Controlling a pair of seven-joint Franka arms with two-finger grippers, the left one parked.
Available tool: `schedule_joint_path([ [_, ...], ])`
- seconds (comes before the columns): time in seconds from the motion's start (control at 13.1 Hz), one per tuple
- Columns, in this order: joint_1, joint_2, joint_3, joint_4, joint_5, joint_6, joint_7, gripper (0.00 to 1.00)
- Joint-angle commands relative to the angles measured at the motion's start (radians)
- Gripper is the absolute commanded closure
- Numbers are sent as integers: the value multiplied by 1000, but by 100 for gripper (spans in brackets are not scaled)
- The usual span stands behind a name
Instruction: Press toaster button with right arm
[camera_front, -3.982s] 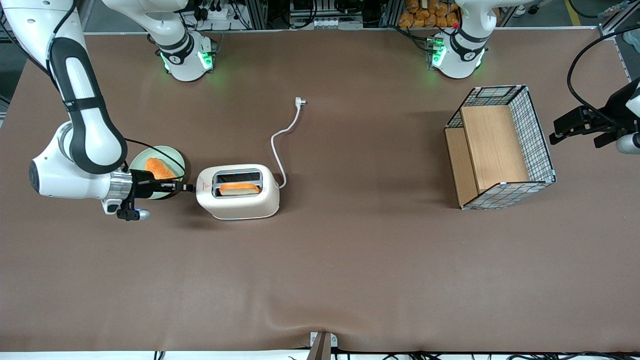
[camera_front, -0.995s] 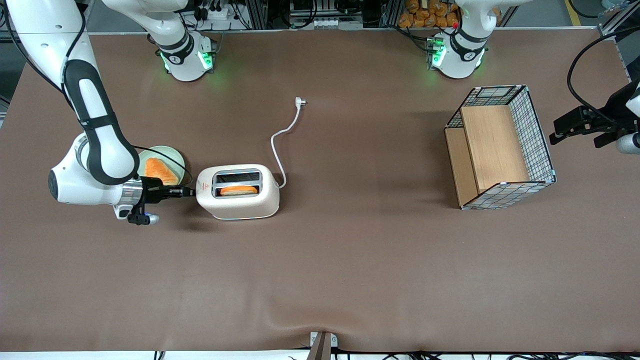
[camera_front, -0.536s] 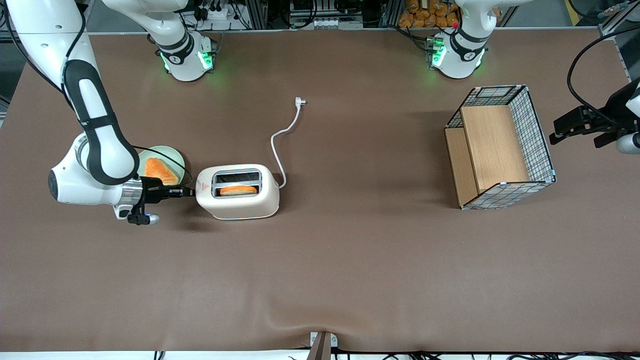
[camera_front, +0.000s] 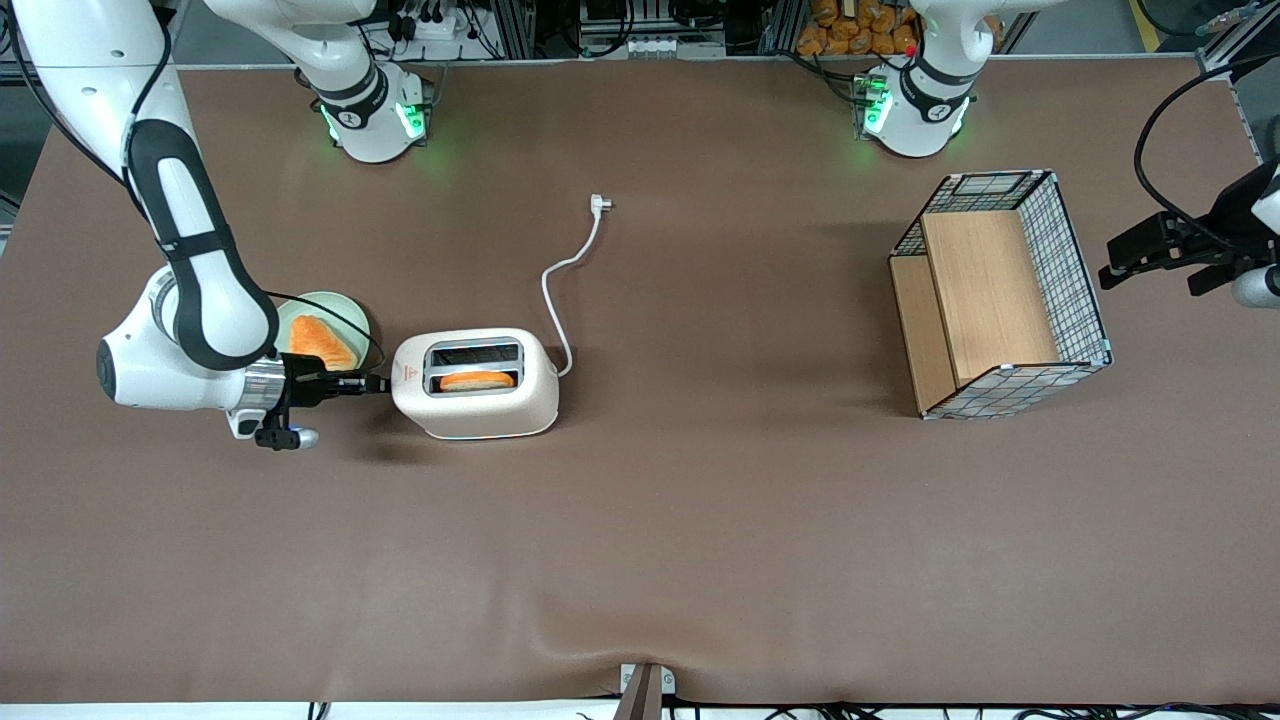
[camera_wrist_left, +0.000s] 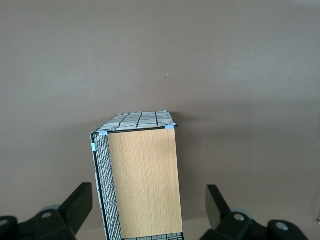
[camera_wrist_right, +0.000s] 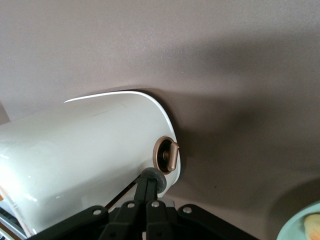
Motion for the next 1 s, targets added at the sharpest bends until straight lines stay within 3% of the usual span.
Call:
schedule_joint_path([
  [0.0, 16, 39, -4, -9, 19, 39, -30, 100],
  [0.92, 7, 37, -9, 53, 3, -18, -19, 100],
])
